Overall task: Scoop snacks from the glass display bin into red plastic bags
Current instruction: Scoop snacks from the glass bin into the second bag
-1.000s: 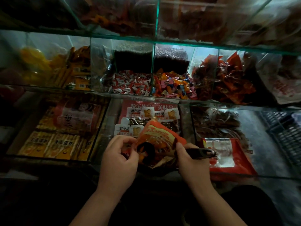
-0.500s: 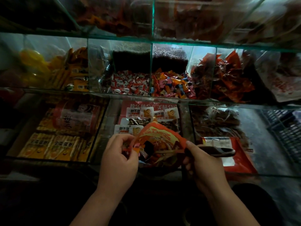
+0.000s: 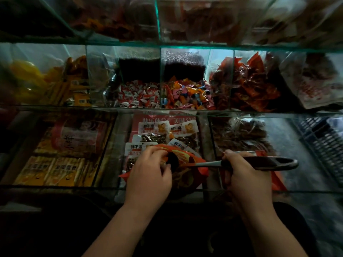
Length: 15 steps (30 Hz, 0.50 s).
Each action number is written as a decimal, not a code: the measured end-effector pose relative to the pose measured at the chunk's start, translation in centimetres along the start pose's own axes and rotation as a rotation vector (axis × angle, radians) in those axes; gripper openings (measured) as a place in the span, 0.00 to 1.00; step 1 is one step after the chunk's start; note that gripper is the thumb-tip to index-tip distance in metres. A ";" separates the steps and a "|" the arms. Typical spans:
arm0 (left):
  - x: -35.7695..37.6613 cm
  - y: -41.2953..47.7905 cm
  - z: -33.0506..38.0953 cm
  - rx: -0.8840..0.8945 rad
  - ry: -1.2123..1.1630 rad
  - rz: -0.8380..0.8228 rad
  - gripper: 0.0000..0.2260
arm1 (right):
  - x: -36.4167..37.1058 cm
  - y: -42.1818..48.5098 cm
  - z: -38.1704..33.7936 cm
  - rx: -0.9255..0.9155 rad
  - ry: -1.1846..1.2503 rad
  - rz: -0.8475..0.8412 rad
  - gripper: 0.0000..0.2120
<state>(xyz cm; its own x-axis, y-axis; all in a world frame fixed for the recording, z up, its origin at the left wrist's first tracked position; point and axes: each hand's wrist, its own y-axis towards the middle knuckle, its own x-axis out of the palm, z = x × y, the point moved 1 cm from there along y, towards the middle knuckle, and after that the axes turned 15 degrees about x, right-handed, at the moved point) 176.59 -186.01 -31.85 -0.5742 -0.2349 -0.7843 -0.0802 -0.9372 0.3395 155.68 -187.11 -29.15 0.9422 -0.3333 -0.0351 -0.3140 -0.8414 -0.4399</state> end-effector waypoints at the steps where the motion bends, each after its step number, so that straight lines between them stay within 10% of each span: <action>1: 0.4 0.2 -0.2 -0.011 0.003 -0.030 0.17 | -0.1 -0.1 -0.1 -0.004 0.026 -0.006 0.16; 15: 1.2 0.2 1.1 0.084 0.046 0.106 0.21 | -2.2 -1.8 -3.8 -0.088 -0.020 -0.069 0.19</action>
<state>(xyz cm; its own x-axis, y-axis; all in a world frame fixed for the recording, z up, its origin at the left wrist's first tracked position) 174.96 -186.21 -32.17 -0.5452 -0.3449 -0.7641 -0.0898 -0.8822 0.4623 153.71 -186.42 -24.88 0.9638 -0.2654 -0.0260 -0.2566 -0.8964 -0.3614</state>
